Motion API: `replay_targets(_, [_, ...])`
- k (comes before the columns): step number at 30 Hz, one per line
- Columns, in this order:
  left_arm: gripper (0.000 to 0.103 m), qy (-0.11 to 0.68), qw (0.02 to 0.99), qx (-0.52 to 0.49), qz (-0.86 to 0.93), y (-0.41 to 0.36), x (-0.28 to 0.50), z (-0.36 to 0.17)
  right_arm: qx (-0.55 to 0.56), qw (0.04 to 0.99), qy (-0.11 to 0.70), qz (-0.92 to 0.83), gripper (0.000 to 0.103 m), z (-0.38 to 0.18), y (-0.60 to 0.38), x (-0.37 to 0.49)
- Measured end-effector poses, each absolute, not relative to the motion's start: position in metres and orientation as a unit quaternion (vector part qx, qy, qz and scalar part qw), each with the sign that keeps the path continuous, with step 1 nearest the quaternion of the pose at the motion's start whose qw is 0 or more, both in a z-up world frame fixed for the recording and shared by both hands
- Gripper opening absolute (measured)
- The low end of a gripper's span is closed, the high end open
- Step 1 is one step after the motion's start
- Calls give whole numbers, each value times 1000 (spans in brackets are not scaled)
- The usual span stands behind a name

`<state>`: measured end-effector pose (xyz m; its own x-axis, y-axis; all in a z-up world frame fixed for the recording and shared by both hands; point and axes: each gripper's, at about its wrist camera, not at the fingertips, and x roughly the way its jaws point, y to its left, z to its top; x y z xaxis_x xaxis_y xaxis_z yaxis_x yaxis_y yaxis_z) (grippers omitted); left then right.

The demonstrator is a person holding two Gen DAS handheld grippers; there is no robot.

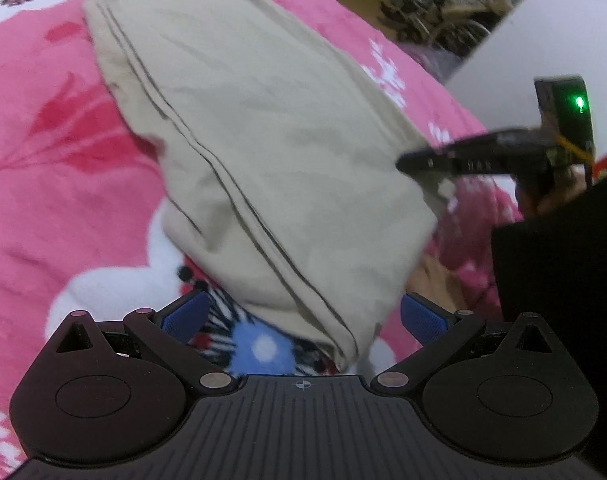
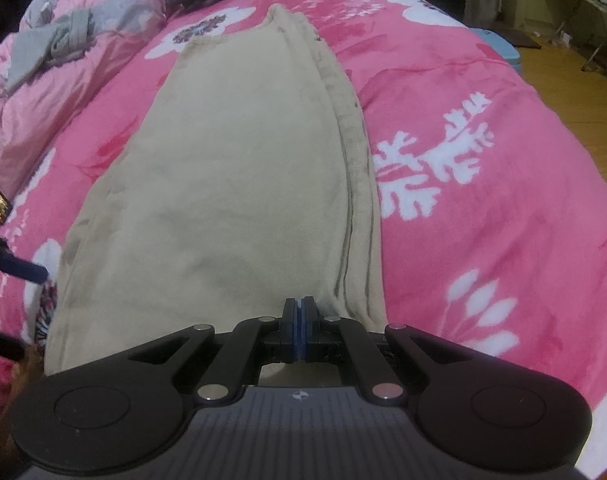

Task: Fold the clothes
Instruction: 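Lower the left gripper onto the trouser end and close it while the right gripper grips beside it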

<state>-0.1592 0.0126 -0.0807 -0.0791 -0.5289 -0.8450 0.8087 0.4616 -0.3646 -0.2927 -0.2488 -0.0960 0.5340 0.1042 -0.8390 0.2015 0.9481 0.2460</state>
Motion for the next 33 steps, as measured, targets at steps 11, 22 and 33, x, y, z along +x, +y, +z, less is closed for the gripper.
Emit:
replay_targets(11, [96,587,577,34,-567,30,-154,-105,284,849,444,-45,26,-84,-300,-325])
replay_targets(22, [80,605,559,25,-566,24,-159,-126,381,816,432,-42,32,-110,-336,-309])
replay_targets(33, [60,612,563,-22,-555,21,-151,-135,515,747,420,-9,32,-145,-353,-339])
